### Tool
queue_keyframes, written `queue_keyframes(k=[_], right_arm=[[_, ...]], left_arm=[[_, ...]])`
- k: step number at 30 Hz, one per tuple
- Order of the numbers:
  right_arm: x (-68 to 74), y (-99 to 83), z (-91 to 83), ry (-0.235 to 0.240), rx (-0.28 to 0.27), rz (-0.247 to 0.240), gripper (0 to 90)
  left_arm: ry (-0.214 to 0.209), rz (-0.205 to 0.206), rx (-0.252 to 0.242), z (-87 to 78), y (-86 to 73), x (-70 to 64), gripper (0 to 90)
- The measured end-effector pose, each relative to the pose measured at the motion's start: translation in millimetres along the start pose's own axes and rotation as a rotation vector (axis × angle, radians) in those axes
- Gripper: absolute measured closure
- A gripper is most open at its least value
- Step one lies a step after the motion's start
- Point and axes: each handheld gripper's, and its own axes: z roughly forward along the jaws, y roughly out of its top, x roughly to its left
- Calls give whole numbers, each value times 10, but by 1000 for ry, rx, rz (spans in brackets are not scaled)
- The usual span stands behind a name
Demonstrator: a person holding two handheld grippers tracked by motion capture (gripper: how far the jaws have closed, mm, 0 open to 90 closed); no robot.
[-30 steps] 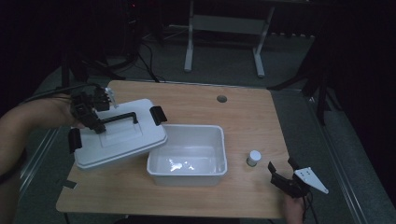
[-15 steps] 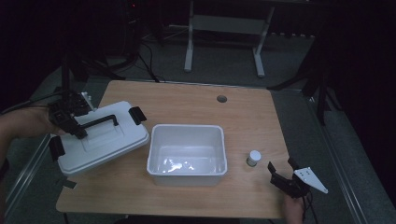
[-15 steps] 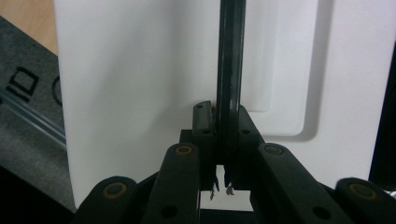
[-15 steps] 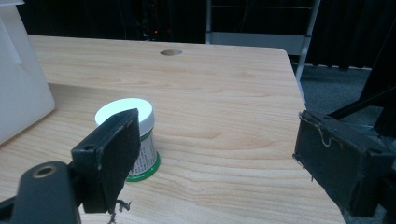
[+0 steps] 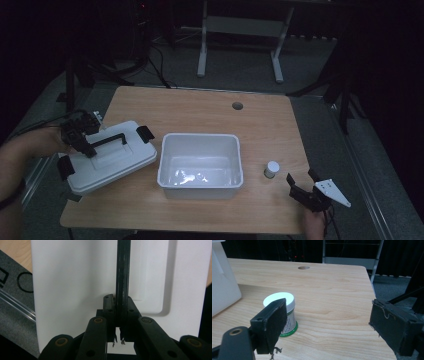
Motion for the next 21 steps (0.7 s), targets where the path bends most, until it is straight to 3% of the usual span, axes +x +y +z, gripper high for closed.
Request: queue_keyframes(k=[1, 9, 15, 21], right_arm=[[0, 0, 1, -1, 0, -2, 139], [2, 0, 1, 0, 0, -3, 139], [4, 0, 2, 1, 1, -5, 139], [6, 1, 3, 1, 3, -8, 139]], left_arm=[[-2, -1, 3, 102, 23, 6, 834], [-22, -13, -5, 392, 105, 56, 833], [-50, -9, 24, 621, 126, 60, 833], [-79, -13, 20, 750, 124, 52, 832]])
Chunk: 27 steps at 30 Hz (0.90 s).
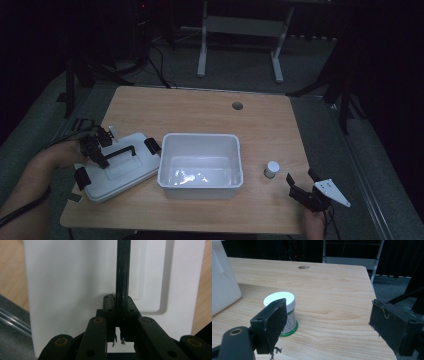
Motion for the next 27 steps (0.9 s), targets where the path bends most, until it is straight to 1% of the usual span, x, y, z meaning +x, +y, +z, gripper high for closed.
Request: queue_keyframes(k=[1, 2, 3, 7, 10, 15, 16, 17, 18, 19, 20, 21, 22, 23, 24, 25, 26, 27], right_arm=[[0, 0, 0, 0, 0, 0, 139], [0, 0, 1, 0, 1, -1, 140], [1, 0, 0, 0, 1, -2, 140], [1, 1, 1, 1, 1, -2, 140], [2, 2, 3, 2, 4, -2, 140], [-5, 2, 3, 5, 4, 6, 139], [-6, 3, 4, 5, 5, 9, 139], [-11, 4, 5, 10, 11, 17, 139], [-14, 5, 6, 12, 12, 20, 139], [-21, 6, 10, 20, 17, 21, 139], [-26, 9, 15, 34, 26, 25, 139], [-31, 10, 19, 40, 33, 34, 139], [-31, 10, 19, 40, 33, 34, 139], [-43, 17, 30, 73, 70, 54, 139], [-51, 19, 33, 87, 99, 60, 138], [-55, 20, 34, 96, 128, 63, 133], [-61, 21, 33, 109, 151, 59, 121], [-70, 20, 30, 121, 183, 51, 114]], left_arm=[[0, 0, 0, 0, 0, 0, 832], [-5, -3, 5, 58, 2, 3, 832], [-8, 4, 6, 86, 0, 2, 832], [-13, 3, 9, 164, 0, 2, 830], [-12, 10, 26, 230, 4, -7, 829], [-18, 5, 12, 234, -7, -4, 821], [-18, 5, 12, 234, -7, -4, 799], [-14, 21, 10, 226, -8, -24, 764], [-31, 5, 13, 215, -5, -21, 738], [-40, -3, 13, 202, -1, -16, 709], [-25, -4, 9, 192, 2, -12, 679], [-34, -23, 6, 190, 2, 0, 631], [-34, -23, 6, 190, 2, 0, 601], [-17, -15, 5, 189, -2, -6, 591], [-20, -23, -6, 189, -5, -4, 551], [-18, -18, -13, 187, -9, -4, 507], [-7, -17, -17, 179, -15, -4, 505], [-9, -17, -21, 176, -18, 0, 484]])
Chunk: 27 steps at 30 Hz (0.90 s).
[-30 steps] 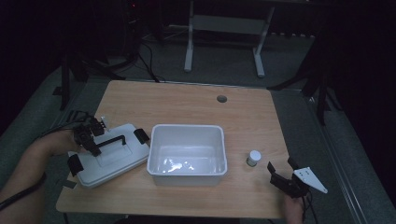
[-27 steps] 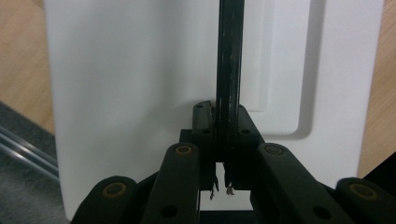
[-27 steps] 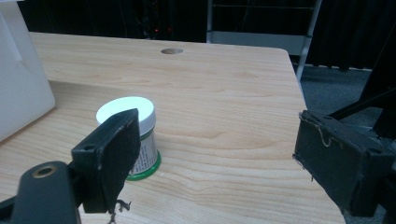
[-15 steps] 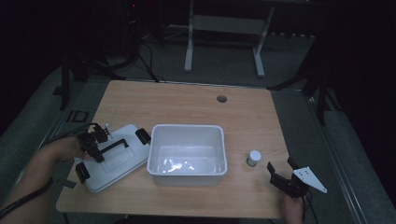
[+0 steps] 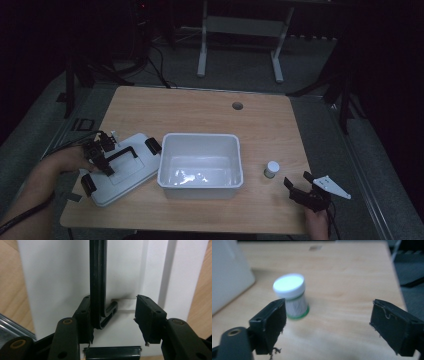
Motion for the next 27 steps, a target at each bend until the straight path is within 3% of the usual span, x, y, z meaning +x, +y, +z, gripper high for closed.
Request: queue_keyframes(k=[1, 7, 9, 12, 15, 19, 27], right_arm=[[0, 0, 0, 0, 0, 0, 114], [-56, 108, -91, 4, 95, 14, 142], [-52, 138, -111, 37, 129, -14, 121], [-28, 187, -88, 91, 224, -49, 122], [-13, 225, -49, 96, 298, -68, 159], [-70, 297, 35, 168, 438, -14, 237], [-104, 459, 93, 93, 613, -55, 239]], left_arm=[[0, 0, 0, 0, 0, 0, 449], [9, 0, 7, -30, -52, 8, 440], [6, -3, 7, -36, -66, 8, 440], [4, 6, 4, -61, -89, 6, 440], [10, 5, -2, -101, -108, 19, 440], [14, 8, 3, -113, -120, 19, 440], [-4, 9, -1, -92, -151, 19, 428]])
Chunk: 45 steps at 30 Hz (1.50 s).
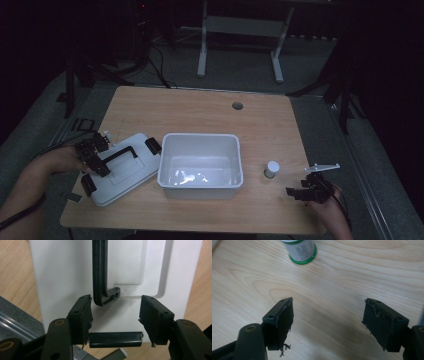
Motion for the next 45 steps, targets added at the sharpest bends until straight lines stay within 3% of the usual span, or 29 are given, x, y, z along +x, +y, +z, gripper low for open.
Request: queue_keyframes(k=[3, 8, 12, 13, 15, 18, 22, 25, 29, 34, 38, 45], right_arm=[[-27, 61, -25, -12, 57, -4, 238], [-22, 148, -32, -50, 138, -55, 218], [5, 233, -3, -70, 233, -92, 218], [5, 233, -3, -70, 233, -92, 218], [12, 288, 30, -84, 306, -118, 214], [30, 354, 53, -93, 360, -134, 203], [75, 453, 58, -99, 372, -148, 201], [101, 509, 61, -97, 380, -158, 201], [162, 617, 80, -108, 413, -218, 201], [217, 700, 103, -92, 419, -228, 204], [259, 776, 116, -105, 421, -249, 216], [378, 924, 168, -101, 428, -280, 224]], left_arm=[[-2, 0, 4, 0, -17, 2, 428], [8, -1, 5, -10, -28, -6, 427], [10, 10, 17, 4, -22, -22, 428], [10, 10, 17, 4, -22, -22, 428], [10, 6, 16, 5, -15, -22, 427], [11, 11, 17, 4, -5, -19, 427], [-26, 6, -15, -9, -5, -23, 428], [-18, 5, -12, -9, -2, -26, 428], [-2, 9, 9, 1, 2, -35, 428], [-3, 9, 20, 27, 0, -38, 428], [-22, 13, 9, 39, 1, -48, 429], [1, 16, 28, 49, 12, -48, 429]])
